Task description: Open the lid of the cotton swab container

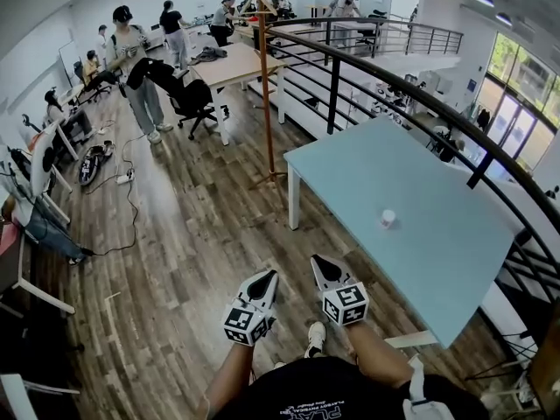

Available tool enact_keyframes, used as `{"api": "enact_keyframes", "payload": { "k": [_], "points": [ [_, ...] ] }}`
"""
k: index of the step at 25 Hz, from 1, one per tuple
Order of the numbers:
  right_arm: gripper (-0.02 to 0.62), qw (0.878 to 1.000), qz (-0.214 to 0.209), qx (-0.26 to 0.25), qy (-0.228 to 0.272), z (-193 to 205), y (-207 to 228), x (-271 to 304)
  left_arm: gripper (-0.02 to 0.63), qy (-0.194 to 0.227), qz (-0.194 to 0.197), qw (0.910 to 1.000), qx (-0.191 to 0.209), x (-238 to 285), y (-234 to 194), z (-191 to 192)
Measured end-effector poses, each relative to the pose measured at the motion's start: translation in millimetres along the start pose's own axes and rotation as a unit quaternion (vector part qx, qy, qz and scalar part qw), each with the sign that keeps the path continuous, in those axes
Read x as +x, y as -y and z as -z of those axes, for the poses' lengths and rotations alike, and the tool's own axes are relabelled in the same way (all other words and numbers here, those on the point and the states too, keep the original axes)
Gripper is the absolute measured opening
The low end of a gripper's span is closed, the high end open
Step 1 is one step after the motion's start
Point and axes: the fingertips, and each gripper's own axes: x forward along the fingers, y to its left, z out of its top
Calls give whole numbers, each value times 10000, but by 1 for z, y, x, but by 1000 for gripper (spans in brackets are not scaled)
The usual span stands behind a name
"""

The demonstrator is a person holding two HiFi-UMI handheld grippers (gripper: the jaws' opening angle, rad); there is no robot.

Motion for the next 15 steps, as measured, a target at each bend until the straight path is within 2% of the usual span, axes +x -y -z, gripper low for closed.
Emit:
{"api": "enact_keyframes", "payload": {
  "k": [7,15],
  "points": [
    [20,10000,-19,34,69,-12,28,25,12,-92,33,9999,32,37,-11,-3],
    [20,9996,-262,43,-130,-2,48,46,12,-131,102,9999,-28,84,-19,-2]
  ]
}}
